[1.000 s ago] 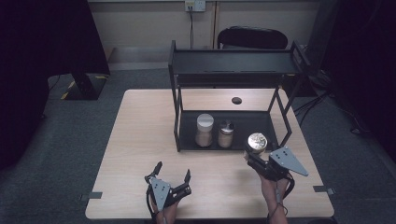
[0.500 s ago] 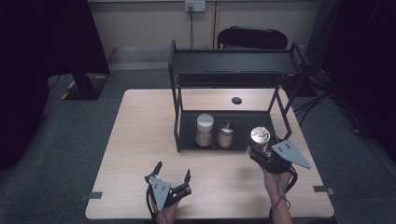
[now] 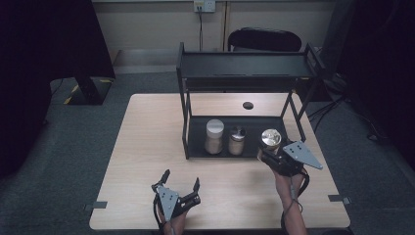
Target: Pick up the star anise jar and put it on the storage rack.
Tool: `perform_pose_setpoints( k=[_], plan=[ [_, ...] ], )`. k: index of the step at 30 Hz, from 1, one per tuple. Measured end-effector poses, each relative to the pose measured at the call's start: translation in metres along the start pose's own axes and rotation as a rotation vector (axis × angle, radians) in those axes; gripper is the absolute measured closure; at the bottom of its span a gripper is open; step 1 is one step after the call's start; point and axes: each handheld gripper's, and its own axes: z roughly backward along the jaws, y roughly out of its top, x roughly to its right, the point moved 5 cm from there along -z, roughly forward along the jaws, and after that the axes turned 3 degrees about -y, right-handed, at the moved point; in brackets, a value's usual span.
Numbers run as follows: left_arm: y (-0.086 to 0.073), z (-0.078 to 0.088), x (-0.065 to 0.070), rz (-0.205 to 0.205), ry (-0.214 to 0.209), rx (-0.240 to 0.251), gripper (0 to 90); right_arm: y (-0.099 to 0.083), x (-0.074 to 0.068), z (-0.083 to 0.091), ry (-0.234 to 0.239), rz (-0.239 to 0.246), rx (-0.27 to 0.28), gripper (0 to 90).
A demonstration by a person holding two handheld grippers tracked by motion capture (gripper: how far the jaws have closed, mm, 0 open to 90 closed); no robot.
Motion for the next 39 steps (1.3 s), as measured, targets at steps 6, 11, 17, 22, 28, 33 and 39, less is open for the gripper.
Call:
perform_pose_setpoints(
  k=[6,11,17,22,28,33,39],
  plan=[
    [0.0,0.0,0.0,0.0,0.0,0.0,0.3,0.0,0.004,-0.007,-0.005,-0.002,-0.008,34.9],
    [0.0,0.0,0.0,0.0,0.0,0.001,0.3,0.0,0.006,-0.012,-0.006,-0.008,-0.007,34.8],
    [0.0,0.0,0.0,0.0,0.0,0.001,0.3,0.0,0.007,-0.019,-0.008,0.002,-0.014,34.9],
    [0.0,0.0,0.0,-0.001,0.0,0.001,0.3,-0.005,0.01,-0.025,0.008,-0.002,-0.003,34.8],
    [0.0,0.0,0.0,-0.001,0.0,0.001,0.3,-0.01,0.012,-0.031,0.011,-0.004,-0.008,34.8],
    [0.0,0.0,0.0,0.0,0.0,0.001,0.3,-0.011,0.013,-0.036,0.009,-0.001,-0.007,34.8],
    [0.0,0.0,0.0,0.0,0.0,0.001,0.3,-0.015,0.015,-0.041,0.013,-0.009,-0.003,34.8]
  ],
)
